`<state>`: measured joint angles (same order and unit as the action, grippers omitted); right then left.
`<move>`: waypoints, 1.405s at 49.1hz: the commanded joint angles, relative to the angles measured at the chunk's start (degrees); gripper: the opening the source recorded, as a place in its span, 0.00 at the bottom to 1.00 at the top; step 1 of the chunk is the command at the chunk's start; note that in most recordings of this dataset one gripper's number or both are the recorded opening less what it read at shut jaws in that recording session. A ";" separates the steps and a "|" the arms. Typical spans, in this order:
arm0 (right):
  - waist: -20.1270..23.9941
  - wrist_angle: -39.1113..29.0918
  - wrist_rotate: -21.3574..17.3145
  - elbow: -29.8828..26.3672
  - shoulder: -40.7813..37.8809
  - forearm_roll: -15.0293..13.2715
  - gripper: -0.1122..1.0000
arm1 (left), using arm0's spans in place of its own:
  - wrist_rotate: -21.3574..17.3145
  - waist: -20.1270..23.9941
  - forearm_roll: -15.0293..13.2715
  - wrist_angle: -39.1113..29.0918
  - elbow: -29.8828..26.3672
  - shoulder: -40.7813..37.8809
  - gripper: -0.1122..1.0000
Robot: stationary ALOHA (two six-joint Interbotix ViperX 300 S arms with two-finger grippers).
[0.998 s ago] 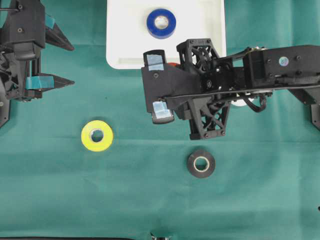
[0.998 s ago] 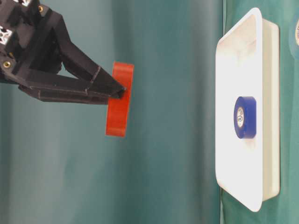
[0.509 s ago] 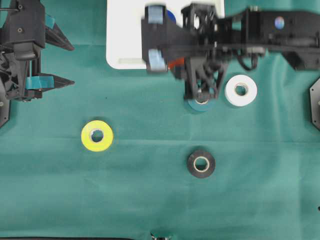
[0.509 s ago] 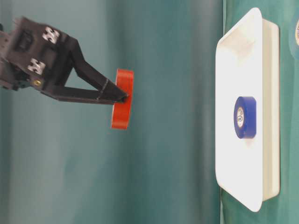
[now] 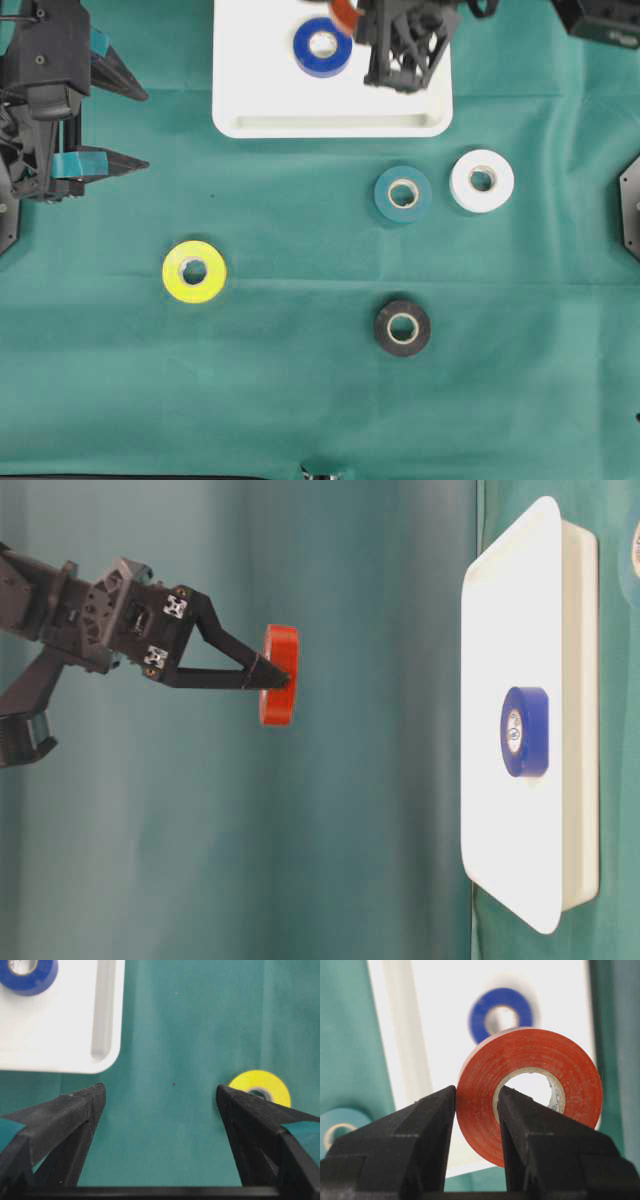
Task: Pick up the tape from a random location and place it into the white case.
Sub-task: 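Lower the red tape into the tray beside the blue tape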
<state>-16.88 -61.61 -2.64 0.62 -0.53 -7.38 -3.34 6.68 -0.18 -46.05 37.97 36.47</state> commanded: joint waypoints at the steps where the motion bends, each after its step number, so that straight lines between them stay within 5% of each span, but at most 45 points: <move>1: -1.32 0.79 0.18 -2.20 0.97 -0.18 0.35 | 0.00 0.26 -0.09 0.18 -1.23 0.18 0.98; 41: -2.64 0.70 0.18 -1.67 1.23 -0.18 0.35 | 0.00 0.26 -0.09 0.18 -1.23 0.18 0.98; 69: -2.72 1.23 -0.09 3.87 5.10 -0.09 0.35 | 0.00 0.35 -0.09 0.09 -1.23 0.26 0.98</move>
<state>-19.51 -61.17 -2.64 5.10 2.81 -7.38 -3.34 6.86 -0.18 -46.14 37.97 36.47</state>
